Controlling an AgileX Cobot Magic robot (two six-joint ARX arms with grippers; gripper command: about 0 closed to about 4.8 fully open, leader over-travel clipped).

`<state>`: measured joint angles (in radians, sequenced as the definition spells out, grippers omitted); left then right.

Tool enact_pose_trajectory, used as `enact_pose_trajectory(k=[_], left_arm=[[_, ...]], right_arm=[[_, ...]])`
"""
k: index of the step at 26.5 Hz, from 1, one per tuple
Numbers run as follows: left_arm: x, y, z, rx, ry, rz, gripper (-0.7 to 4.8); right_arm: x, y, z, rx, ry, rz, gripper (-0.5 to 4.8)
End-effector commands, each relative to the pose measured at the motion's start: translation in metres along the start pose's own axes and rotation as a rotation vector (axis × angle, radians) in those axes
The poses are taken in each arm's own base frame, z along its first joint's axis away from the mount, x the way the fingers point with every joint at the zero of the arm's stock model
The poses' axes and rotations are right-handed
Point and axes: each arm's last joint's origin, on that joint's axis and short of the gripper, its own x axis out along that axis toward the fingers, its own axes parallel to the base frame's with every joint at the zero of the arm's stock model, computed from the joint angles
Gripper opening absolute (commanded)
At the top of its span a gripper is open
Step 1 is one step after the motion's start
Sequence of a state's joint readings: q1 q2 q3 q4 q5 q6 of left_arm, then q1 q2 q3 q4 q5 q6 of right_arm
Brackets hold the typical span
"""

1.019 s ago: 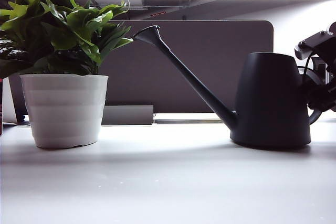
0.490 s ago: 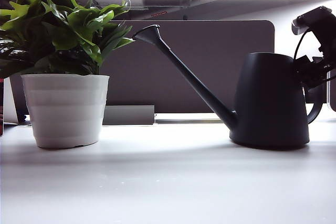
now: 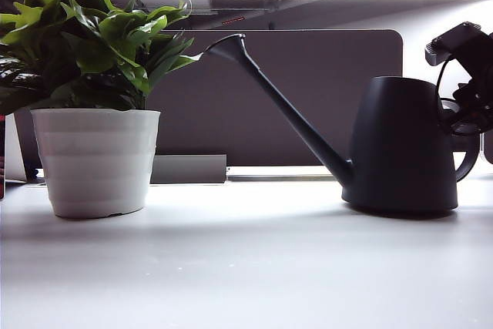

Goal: Pick up the watering can from the table, water the potted plant, and put the can back.

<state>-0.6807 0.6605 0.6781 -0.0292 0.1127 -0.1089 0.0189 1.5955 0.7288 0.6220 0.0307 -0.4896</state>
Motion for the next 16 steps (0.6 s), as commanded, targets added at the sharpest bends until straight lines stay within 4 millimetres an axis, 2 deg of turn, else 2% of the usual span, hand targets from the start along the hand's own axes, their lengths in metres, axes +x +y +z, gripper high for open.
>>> enact_pose_trajectory(k=[1,4,12,16], left_arm=[[-0.002,-0.001,0.003,-0.003,-0.008,-0.004,-0.05],[-0.003,-0.001,0.002,-0.003,-0.001,-0.003,-0.05],[-0.003,-0.001,0.002,-0.004,0.004,-0.003,-0.05],[-0.003,-0.001,0.002,-0.004,0.004,0.001,-0.05]], right_arm=[[-0.002,-0.005,0.012,0.043,-0.087,-0.029,-0.06],[-0.004,-0.002,0.016,0.040,-0.091,-0.016,-0.05],[-0.026,0.007,0.046,0.028,-0.173,0.025,-0.06],[-0.036,0.015,0.055,0.019,-0.162,0.069,-0.06]])
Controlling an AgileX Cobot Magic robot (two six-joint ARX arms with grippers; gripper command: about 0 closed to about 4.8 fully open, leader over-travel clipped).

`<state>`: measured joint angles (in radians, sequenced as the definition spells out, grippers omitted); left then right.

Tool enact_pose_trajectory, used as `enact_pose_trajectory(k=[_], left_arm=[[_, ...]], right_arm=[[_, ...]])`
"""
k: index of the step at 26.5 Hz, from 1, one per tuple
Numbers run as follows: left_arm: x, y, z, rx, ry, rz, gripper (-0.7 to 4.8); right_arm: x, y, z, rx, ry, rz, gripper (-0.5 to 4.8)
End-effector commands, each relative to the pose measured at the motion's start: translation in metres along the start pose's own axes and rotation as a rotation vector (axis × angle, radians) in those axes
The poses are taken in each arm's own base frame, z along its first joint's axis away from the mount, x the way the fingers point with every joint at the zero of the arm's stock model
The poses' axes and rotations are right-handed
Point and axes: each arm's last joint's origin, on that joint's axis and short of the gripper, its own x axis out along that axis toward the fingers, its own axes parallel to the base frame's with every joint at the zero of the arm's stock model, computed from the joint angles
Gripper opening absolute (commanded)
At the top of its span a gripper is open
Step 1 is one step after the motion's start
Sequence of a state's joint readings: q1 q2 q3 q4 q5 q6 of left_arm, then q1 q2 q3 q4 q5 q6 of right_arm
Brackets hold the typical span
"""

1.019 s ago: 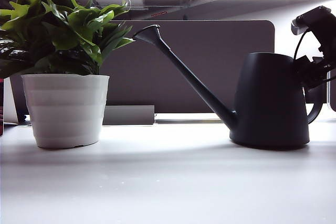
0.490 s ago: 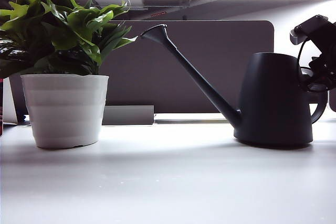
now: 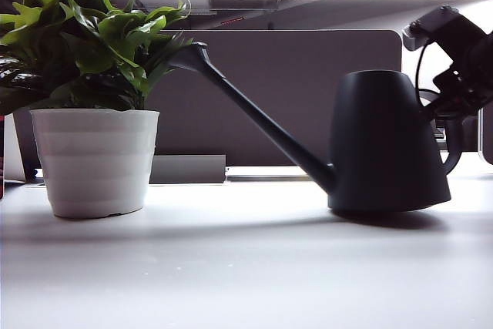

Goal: Pick up the watering can from the table, water the potted plant, and put the can back.

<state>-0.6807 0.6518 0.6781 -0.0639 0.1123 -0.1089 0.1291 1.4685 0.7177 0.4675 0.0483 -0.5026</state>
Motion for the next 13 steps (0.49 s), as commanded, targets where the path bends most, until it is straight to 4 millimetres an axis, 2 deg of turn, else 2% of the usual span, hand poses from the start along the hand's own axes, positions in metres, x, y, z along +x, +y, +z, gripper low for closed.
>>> enact_pose_trajectory(k=[1,8,13], left_arm=[[-0.0012,-0.0006,0.0038,-0.001,-0.022,-0.003,-0.05],[-0.0013,-0.0006,0.0040,0.000,-0.023,-0.003,-0.05],[-0.0012,-0.0007,0.0039,0.000,-0.022,-0.006,-0.05]], right_arm=[[-0.0119,-0.0049,0.0278,0.052,-0.148,-0.020,-0.06],[-0.0120,-0.0013,0.0212,0.061,-0.090,0.006,-0.06],[-0.0130,-0.0065,0.0273,0.078,-0.155,-0.088,-0.06]])
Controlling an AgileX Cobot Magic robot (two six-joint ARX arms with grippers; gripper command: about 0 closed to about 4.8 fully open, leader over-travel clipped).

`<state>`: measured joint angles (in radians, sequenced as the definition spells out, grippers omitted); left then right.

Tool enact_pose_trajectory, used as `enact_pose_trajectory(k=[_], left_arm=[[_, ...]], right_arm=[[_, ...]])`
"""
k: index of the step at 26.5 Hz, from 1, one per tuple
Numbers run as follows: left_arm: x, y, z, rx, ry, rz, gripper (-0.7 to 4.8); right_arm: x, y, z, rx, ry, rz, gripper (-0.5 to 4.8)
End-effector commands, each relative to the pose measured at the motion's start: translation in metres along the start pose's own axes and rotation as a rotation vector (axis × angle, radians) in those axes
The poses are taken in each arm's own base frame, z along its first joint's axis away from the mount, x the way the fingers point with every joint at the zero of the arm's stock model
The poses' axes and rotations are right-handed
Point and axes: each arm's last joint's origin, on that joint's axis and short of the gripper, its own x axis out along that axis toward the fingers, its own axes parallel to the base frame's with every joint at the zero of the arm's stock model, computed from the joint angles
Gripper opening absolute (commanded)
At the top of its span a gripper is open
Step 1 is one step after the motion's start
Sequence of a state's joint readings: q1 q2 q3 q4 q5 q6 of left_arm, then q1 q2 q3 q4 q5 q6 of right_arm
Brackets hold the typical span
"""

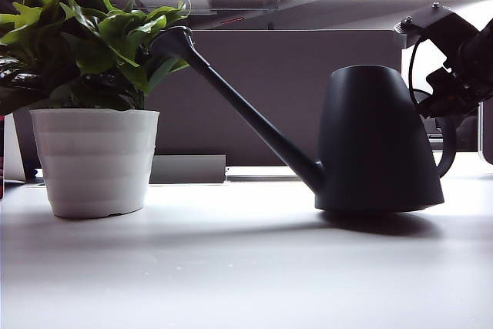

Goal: Pick up the watering can from the table, water the potted plant, and put the can back.

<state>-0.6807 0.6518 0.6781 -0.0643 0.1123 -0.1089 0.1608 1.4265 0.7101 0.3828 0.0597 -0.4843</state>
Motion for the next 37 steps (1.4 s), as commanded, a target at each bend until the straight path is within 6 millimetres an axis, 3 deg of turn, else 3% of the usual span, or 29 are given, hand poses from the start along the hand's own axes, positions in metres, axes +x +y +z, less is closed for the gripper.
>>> enact_pose_trajectory(k=[1,7,17,27,32,37], left_arm=[[-0.001,-0.001,0.004,0.000,-0.023,-0.006,-0.05],[-0.001,-0.001,0.004,0.000,-0.022,-0.007,-0.05],[-0.001,-0.001,0.004,0.000,-0.023,-0.006,-0.05],[-0.001,-0.001,0.005,0.003,-0.031,-0.007,-0.05],[-0.001,-0.001,0.006,0.010,-0.038,-0.007,-0.05],[-0.002,-0.001,0.009,0.013,-0.070,-0.006,-0.05]], right_arm=[[-0.006,-0.016,0.026,0.079,-0.221,-0.140,-0.06],[-0.011,-0.022,0.038,0.110,-0.363,-0.185,-0.06],[-0.012,-0.024,0.041,0.206,-0.410,-0.183,-0.06],[-0.034,-0.035,0.057,0.164,-0.499,-0.246,-0.06],[-0.048,-0.043,0.070,0.151,-0.543,-0.271,-0.06],[-0.054,-0.057,0.099,0.133,-0.568,-0.264,-0.06]])
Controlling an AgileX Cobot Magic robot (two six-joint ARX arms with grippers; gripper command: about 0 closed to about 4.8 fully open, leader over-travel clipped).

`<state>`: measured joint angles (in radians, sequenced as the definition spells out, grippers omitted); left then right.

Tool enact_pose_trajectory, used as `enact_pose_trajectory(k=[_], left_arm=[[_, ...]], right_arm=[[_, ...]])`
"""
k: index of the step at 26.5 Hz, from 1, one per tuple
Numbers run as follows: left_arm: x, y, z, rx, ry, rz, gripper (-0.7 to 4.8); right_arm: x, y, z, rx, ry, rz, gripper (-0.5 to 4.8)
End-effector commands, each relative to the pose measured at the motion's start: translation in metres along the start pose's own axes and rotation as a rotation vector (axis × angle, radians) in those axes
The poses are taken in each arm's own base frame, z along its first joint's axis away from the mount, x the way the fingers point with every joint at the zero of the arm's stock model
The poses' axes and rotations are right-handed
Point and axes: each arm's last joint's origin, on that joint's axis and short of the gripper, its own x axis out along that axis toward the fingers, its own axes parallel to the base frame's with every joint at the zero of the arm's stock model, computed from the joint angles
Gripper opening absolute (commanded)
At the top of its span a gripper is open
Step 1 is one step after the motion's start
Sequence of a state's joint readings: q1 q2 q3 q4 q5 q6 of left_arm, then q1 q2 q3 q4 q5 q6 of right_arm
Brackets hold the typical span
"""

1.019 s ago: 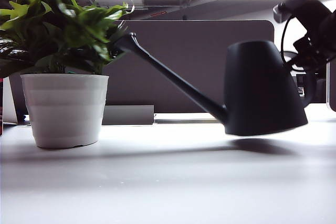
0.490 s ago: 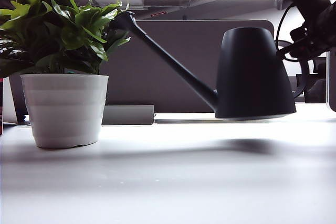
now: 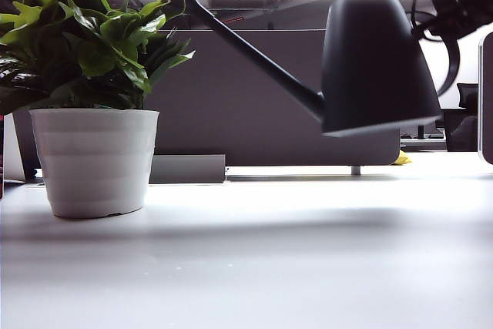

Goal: Pick up the watering can from the table, water the potted plant, and put the can back.

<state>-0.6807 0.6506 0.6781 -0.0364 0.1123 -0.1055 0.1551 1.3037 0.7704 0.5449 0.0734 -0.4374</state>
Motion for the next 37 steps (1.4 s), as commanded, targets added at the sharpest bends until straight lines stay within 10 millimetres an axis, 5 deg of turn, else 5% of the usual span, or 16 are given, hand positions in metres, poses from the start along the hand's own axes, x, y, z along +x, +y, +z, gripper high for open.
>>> enact_pose_trajectory(k=[1,15,26,37], left_arm=[[-0.002,0.000,0.006,0.005,-0.039,0.016,-0.05],[-0.045,0.005,0.029,0.262,0.274,0.432,-0.05],[-0.032,0.013,0.027,0.309,0.321,0.482,-0.05],[-0.022,0.073,0.030,0.165,0.298,0.443,-0.05]], right_arm=[[-0.003,-0.026,0.058,0.058,-0.271,-0.084,-0.06],[-0.003,-0.053,0.125,-0.123,-0.330,-0.010,-0.06],[0.020,-0.052,0.148,-0.190,-0.332,0.014,-0.06],[0.046,-0.041,0.160,-0.280,-0.349,0.037,-0.05]])
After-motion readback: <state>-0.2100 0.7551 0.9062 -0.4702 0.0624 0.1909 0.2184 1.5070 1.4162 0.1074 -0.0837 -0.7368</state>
